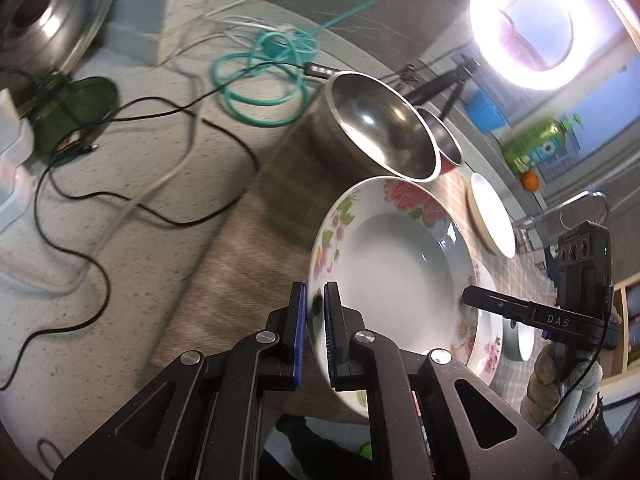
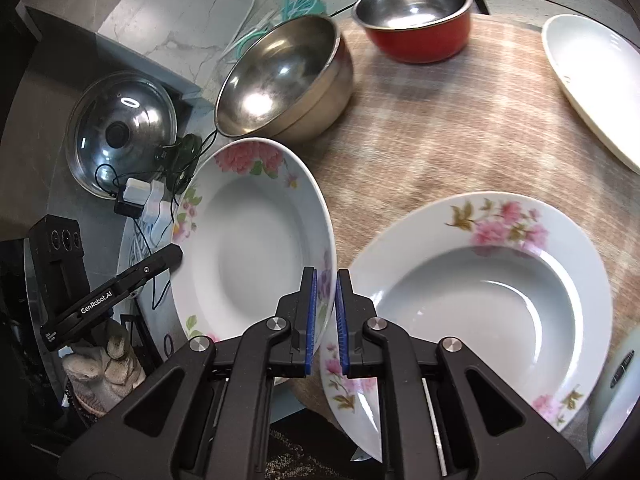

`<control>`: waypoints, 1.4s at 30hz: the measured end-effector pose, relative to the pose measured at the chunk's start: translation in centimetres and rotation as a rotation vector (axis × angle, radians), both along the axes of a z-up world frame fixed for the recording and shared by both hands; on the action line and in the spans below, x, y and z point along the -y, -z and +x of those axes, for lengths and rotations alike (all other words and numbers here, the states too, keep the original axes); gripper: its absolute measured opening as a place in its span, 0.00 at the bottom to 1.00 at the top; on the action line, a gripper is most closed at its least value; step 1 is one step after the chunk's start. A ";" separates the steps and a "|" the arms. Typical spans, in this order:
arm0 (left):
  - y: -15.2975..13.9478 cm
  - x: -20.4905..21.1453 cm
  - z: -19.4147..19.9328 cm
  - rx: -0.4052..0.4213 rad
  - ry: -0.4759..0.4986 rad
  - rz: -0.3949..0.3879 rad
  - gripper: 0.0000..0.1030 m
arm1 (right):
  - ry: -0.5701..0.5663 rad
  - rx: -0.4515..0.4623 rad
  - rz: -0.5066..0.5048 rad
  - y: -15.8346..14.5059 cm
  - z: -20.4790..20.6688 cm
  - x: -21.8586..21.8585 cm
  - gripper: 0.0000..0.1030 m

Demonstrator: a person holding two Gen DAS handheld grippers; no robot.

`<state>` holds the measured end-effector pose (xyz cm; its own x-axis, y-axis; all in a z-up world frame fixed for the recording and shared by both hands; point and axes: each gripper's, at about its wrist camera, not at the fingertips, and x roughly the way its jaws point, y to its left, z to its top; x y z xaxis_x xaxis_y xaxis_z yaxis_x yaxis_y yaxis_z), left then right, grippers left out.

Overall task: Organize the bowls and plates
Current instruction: 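Lift the rose plate onto the pink-flowered plate and open the right tool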

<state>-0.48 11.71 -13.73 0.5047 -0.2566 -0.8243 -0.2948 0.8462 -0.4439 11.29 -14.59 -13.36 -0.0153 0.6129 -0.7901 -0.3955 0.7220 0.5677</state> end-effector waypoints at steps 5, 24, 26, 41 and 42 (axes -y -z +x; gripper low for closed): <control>-0.3 2.1 1.3 0.005 0.056 -0.013 0.07 | 0.060 -0.011 0.003 -0.3 -0.3 3.4 0.09; 1.0 11.1 5.3 -0.032 0.292 0.003 0.07 | 0.278 -0.088 -0.018 1.8 -3.2 13.7 0.09; 1.1 11.7 5.5 -0.037 0.312 0.007 0.07 | 0.295 -0.097 -0.022 2.3 -3.6 14.2 0.09; 2.2 14.5 6.3 -0.059 0.386 0.052 0.07 | 0.359 -0.112 -0.047 3.4 -4.3 16.4 0.09; 2.2 14.5 6.4 -0.060 0.388 0.053 0.07 | 0.360 -0.114 -0.049 3.4 -4.3 16.4 0.09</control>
<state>5.88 -2.83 -15.95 0.3290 -0.3747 -0.8668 0.0273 0.9213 -0.3879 6.95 -31.04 -16.80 0.1042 0.5563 -0.8244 -0.0482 0.8308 0.5545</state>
